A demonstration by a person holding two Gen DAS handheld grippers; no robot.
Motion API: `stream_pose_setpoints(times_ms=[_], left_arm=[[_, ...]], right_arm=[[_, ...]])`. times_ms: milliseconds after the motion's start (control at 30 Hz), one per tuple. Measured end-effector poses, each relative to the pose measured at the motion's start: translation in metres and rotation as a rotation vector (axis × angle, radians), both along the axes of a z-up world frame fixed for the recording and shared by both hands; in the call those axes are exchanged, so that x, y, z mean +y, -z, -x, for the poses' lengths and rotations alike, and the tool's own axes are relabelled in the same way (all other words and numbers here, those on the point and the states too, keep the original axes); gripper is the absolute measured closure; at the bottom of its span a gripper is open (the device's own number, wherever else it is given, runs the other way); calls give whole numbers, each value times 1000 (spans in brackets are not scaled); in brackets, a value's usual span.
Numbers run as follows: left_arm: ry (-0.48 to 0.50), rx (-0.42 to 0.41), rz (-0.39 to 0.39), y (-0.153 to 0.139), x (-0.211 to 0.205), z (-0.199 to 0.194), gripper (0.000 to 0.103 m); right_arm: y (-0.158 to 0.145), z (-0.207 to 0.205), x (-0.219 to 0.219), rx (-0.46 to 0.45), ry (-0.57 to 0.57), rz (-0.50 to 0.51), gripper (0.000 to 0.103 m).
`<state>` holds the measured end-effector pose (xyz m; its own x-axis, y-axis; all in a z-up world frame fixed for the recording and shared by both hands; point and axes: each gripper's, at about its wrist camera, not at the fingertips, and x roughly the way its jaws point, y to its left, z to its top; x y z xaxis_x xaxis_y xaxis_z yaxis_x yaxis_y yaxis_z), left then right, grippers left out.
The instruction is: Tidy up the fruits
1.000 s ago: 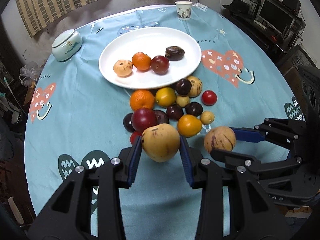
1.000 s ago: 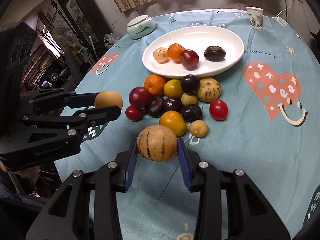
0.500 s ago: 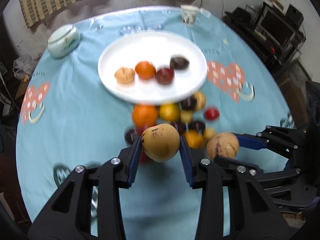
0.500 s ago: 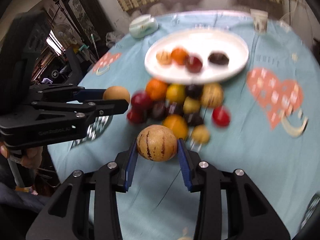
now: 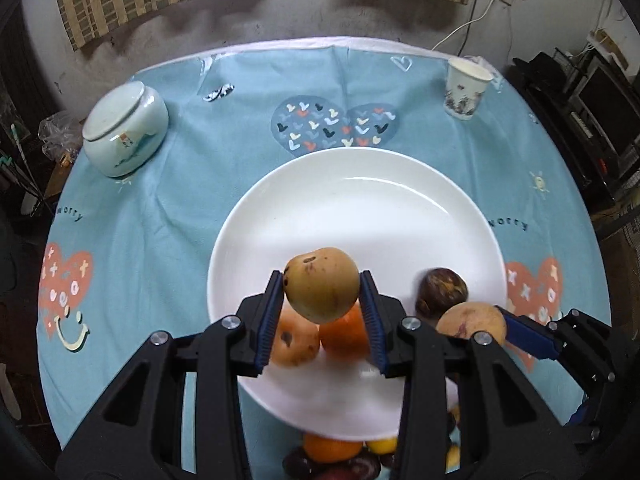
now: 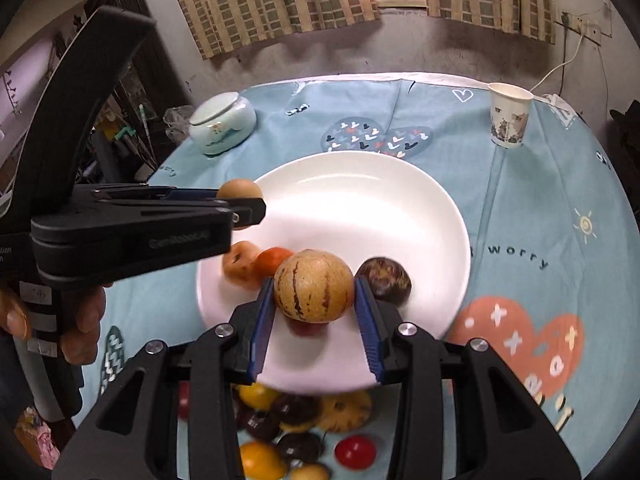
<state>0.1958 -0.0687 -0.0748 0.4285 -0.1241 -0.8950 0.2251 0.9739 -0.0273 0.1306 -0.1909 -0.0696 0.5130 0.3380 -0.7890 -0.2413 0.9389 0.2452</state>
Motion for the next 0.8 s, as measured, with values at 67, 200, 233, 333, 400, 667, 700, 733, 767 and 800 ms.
stream_pose_setpoints(times_ms=[67,200,233,333,400,667,700,733,767,800], left_arm=[[3,7,-16,10,-2,-9,64],[-2,-8,-21,15,1,-15,53],[-5,-9,-15,16,2,-16,52],[-25,-9,-5,13,7,-17,52],[-46,-23,24,5,14,-13,50],[-68,-126,120,-41,38,36,41],[-72,-139,131,-47,41,41,41],[-75,-157,141,-55,45,48,41],[-78,-175,147,-62,49,54,39],[-81,-192,148,-69,51,60,39]], right_arm=[[8,-11,3,12,7,50,62],[17,-23,-1,13,13,49,60],[18,-24,-1,10,11,41,59],[11,-21,-3,-36,16,49,29],[3,-19,-7,-49,23,30,29],[-75,41,-51,-250,187,59,28],[-93,51,-55,-311,207,70,28],[-116,66,-58,-390,225,78,28],[-136,78,-61,-463,249,90,24],[-161,97,-63,-564,282,108,17]])
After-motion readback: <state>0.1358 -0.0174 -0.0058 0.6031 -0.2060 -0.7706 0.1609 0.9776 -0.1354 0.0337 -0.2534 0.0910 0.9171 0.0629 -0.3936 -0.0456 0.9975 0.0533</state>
